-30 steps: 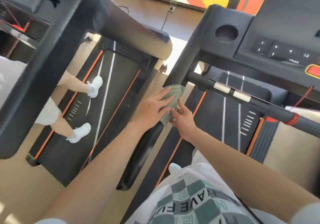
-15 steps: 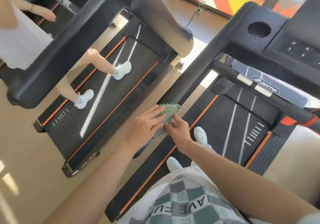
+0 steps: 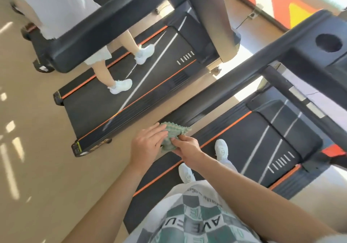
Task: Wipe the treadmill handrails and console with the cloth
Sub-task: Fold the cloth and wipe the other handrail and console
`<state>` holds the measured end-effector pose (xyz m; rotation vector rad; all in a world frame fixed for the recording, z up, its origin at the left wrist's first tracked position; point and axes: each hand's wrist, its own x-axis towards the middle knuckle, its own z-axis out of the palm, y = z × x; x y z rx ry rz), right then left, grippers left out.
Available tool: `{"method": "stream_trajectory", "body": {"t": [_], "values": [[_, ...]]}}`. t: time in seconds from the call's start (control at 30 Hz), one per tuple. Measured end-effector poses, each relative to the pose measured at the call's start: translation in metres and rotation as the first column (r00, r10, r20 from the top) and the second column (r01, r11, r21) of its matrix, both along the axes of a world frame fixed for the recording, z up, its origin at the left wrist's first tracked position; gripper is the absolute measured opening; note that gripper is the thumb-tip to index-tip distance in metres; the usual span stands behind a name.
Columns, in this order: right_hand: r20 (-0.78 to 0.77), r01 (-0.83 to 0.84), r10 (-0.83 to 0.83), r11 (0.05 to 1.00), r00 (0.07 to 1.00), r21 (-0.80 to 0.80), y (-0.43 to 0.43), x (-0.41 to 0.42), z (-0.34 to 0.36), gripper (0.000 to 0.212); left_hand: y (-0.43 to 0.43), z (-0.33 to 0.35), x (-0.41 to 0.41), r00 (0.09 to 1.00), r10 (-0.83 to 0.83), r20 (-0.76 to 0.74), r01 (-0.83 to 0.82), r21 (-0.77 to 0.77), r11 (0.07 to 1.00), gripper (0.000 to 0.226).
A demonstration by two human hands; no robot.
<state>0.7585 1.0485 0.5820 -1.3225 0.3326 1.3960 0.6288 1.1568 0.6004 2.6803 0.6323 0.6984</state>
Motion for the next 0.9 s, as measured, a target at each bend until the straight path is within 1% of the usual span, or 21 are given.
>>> {"method": "stream_trajectory", "body": {"t": [0.1, 0.13, 0.2, 0.23, 0.3, 0.37, 0.4, 0.47, 0.5, 0.57, 0.6, 0.67, 0.7, 0.77, 0.83, 0.87, 0.9], "values": [[-0.052, -0.057, 0.058, 0.998, 0.997, 0.014, 0.002, -0.011, 0.002, 0.026, -0.015, -0.005, -0.023, 0.989, 0.137, 0.051, -0.137, -0.005, 0.991, 0.011], [-0.056, -0.084, 0.085, 0.996, 0.995, 0.018, 0.002, -0.015, 0.002, 0.025, -0.02, -0.007, -0.031, 0.98, 0.196, 0.045, -0.195, -0.026, 0.98, 0.011], [-0.042, -0.141, 0.142, 0.99, 0.989, 0.028, 0.001, -0.02, -0.001, 0.024, -0.029, -0.009, -0.045, 0.939, 0.343, -0.03, -0.345, -0.116, 0.932, 0.014], [-0.026, -0.176, 0.177, 0.984, 0.984, 0.04, -0.001, -0.022, -0.004, 0.024, -0.032, -0.01, -0.05, 0.904, 0.418, -0.086, -0.427, -0.189, 0.885, 0.013], [0.038, -0.267, 0.265, 0.961, 0.964, 0.07, -0.006, -0.023, -0.009, 0.027, -0.034, -0.011, -0.059, 0.827, 0.524, -0.202, -0.56, -0.369, 0.742, 0.007], [0.167, -0.375, 0.363, 0.926, 0.917, 0.042, -0.013, -0.022, -0.009, 0.035, -0.031, -0.015, -0.065, 0.77, 0.556, -0.312, -0.629, -0.521, 0.577, 0.006], [0.267, -0.421, 0.408, 0.907, 0.873, -0.008, -0.017, -0.021, -0.006, 0.039, -0.029, -0.018, -0.067, 0.761, 0.544, -0.353, -0.635, -0.576, 0.515, 0.006], [0.486, -0.483, 0.468, 0.869, 0.738, -0.103, -0.022, -0.017, 0.002, 0.04, -0.025, -0.023, -0.07, 0.771, 0.506, -0.386, -0.616, -0.655, 0.438, 0.006], [0.581, -0.509, 0.483, 0.85, 0.655, -0.133, -0.023, -0.014, 0.009, 0.038, -0.024, -0.022, -0.071, 0.783, 0.499, -0.371, -0.592, -0.691, 0.415, 0.005], [0.752, -0.555, 0.494, 0.805, 0.436, -0.207, -0.019, -0.006, 0.03, 0.035, -0.02, -0.013, -0.069, 0.808, 0.52, -0.279, -0.512, -0.768, 0.385, 0.005], [0.815, -0.558, 0.471, 0.797, 0.338, -0.229, -0.014, -0.001, 0.043, 0.035, -0.018, -0.004, -0.067, 0.815, 0.536, -0.221, -0.469, -0.794, 0.386, 0.006], [0.906, -0.561, 0.356, 0.809, 0.231, -0.174, 0.001, 0.008, 0.069, 0.042, -0.012, 0.014, -0.059, 0.819, 0.564, -0.104, -0.405, -0.802, 0.44, 0.01], [0.938, -0.575, 0.298, 0.804, 0.176, -0.148, 0.011, 0.012, 0.077, 0.047, -0.007, 0.02, -0.056, 0.811, 0.583, -0.052, -0.389, -0.791, 0.471, 0.011], [0.968, -0.614, 0.251, 0.768, 0.023, -0.184, 0.031, 0.02, 0.082, 0.053, 0.003, 0.024, -0.048, 0.801, 0.598, -0.003, -0.391, -0.759, 0.52, 0.014], [0.945, -0.651, 0.251, 0.686, -0.209, -0.326, 0.047, 0.028, 0.075, 0.049, 0.01, 0.021, -0.04, 0.843, 0.535, -0.057, -0.42, -0.691, 0.589, 0.021], [0.907, -0.658, 0.262, 0.625, -0.329, -0.42, 0.052, 0.032, 0.068, 0.044, 0.011, 0.016, -0.035, 0.869, 0.481, -0.114, -0.421, -0.68, 0.6, 0.022], [0.858, -0.654, 0.281, 0.558, -0.431, -0.511, 0.056, 0.035, 0.061, 0.04, 0.011, 0.012, -0.032, 0.885, 0.437, -0.16, -0.411, -0.71, 0.572, 0.022]]}}
